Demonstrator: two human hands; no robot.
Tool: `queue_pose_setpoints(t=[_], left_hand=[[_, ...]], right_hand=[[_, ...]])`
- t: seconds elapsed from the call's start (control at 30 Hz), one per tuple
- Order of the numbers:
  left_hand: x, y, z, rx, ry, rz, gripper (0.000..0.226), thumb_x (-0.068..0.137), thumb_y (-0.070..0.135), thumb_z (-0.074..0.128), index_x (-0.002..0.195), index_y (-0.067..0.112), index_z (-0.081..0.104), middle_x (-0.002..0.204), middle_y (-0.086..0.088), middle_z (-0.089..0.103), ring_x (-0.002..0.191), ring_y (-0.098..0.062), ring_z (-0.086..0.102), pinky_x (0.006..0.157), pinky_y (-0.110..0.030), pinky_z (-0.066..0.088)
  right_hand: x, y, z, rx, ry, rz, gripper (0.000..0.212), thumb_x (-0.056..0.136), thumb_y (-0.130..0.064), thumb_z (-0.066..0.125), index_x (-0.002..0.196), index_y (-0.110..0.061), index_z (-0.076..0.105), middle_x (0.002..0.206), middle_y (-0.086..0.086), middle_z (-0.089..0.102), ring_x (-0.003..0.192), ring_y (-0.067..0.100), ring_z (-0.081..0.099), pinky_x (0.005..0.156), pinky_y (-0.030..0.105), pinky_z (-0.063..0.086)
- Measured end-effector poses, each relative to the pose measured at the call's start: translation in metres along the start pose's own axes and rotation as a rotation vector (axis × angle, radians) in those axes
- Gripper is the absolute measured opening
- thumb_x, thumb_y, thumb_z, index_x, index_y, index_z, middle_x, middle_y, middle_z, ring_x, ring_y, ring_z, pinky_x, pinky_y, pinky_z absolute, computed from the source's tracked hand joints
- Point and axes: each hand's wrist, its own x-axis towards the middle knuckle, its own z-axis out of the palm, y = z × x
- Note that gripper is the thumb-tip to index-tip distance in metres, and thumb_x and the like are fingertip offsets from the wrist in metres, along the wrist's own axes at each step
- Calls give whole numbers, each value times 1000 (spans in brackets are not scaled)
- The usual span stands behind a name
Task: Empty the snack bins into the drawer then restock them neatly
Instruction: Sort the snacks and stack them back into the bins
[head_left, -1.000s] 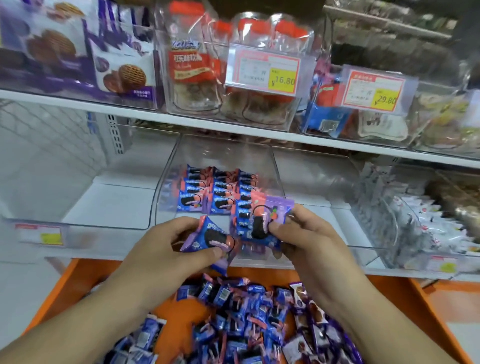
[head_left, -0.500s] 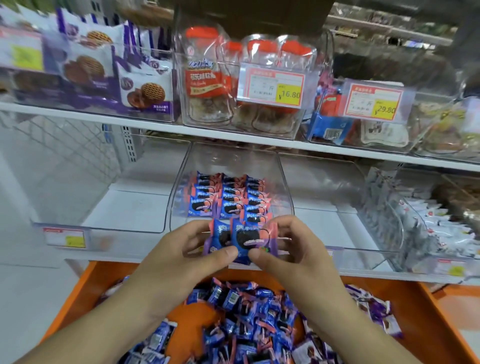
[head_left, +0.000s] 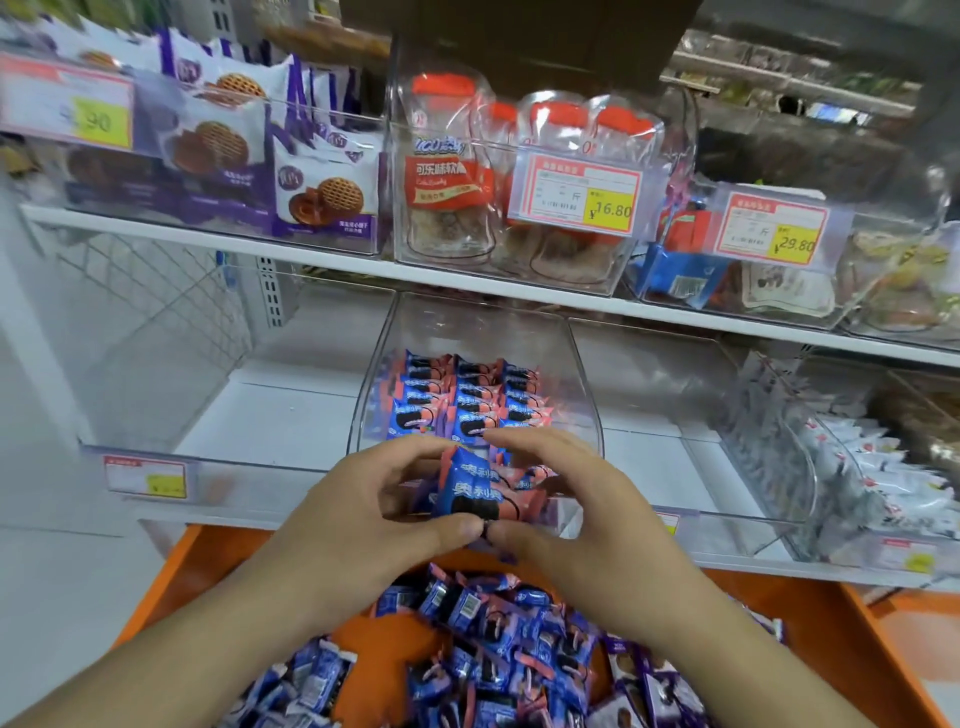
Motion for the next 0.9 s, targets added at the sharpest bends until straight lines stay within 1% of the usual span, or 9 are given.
queue_pose_setpoints(t=[0.17, 0.27, 0.4, 0.43, 0.53, 0.63, 0.73, 0.83, 0.9], left_hand=[[11, -7, -13, 4, 11, 31, 62, 71, 34, 92, 124, 52, 66, 122, 19, 70, 108, -3, 72, 99, -34, 57], [22, -14, -25, 34, 46, 80, 64, 68, 45, 89, 125, 56, 62, 127, 22, 68, 116, 5, 64, 100, -28, 56], [38, -26, -43, 344, 183, 157, 77, 79, 60, 78, 146, 52, 41, 138, 38, 47, 123, 15, 45, 97, -13, 42], [42, -28, -48, 418, 217, 159, 83, 82, 60, 76, 153, 49, 34, 144, 35, 41, 128, 11, 41, 98, -13, 38], [50, -42, -58, 617, 247, 207, 89, 91, 56, 69, 162, 43, 18, 167, 27, 16, 150, 3, 21, 120, -22, 21], [53, -59, -63, 662, 195, 192, 88, 98, 55, 60, 163, 45, 2, 168, 29, 0, 153, 7, 8, 119, -16, 8], [56, -69, -64, 655, 205, 217, 85, 101, 53, 56, 162, 47, -2, 166, 32, -2, 152, 11, 4, 117, -12, 5], [59, -73, -63, 626, 225, 233, 83, 101, 53, 55, 163, 48, -1, 166, 33, 1, 152, 10, 7, 123, -17, 12], [60, -75, -61, 629, 240, 244, 82, 101, 52, 55, 163, 47, 1, 167, 32, 5, 152, 8, 10, 124, -20, 15]], right_hand=[[17, 0, 8, 40, -5, 6, 46, 81, -33, 88, 117, -44, 62, 116, -26, 67, 109, -3, 65, 91, 20, 55], [37, -1, 16, 96, 8, -2, 44, 75, -37, 89, 109, -38, 61, 107, -18, 68, 102, 5, 67, 83, 26, 57], [81, 3, 31, 125, -5, -13, 43, 75, -20, 91, 105, -30, 62, 98, -7, 66, 89, 14, 65, 74, 29, 58], [94, 8, 36, 100, -7, -10, 44, 74, -20, 91, 104, -31, 61, 98, -6, 65, 89, 16, 65, 75, 31, 59], [132, 31, 53, -20, -24, 9, 46, 72, -20, 91, 105, -31, 60, 99, -9, 64, 91, 12, 64, 79, 30, 58], [159, 52, 71, -187, -104, -8, 44, 75, -21, 90, 107, -26, 61, 100, -13, 63, 92, 6, 60, 81, 24, 50], [175, 65, 87, -412, -156, -126, 38, 77, -27, 86, 105, -27, 61, 96, -15, 60, 92, 14, 54, 79, 28, 43], [184, 76, 95, -571, -90, -275, 44, 72, -36, 86, 110, -23, 68, 112, -7, 62, 104, 23, 49, 91, 36, 44], [186, 78, 97, -590, -54, -275, 51, 68, -42, 87, 113, -27, 70, 120, -9, 58, 107, 23, 45, 93, 37, 41]])
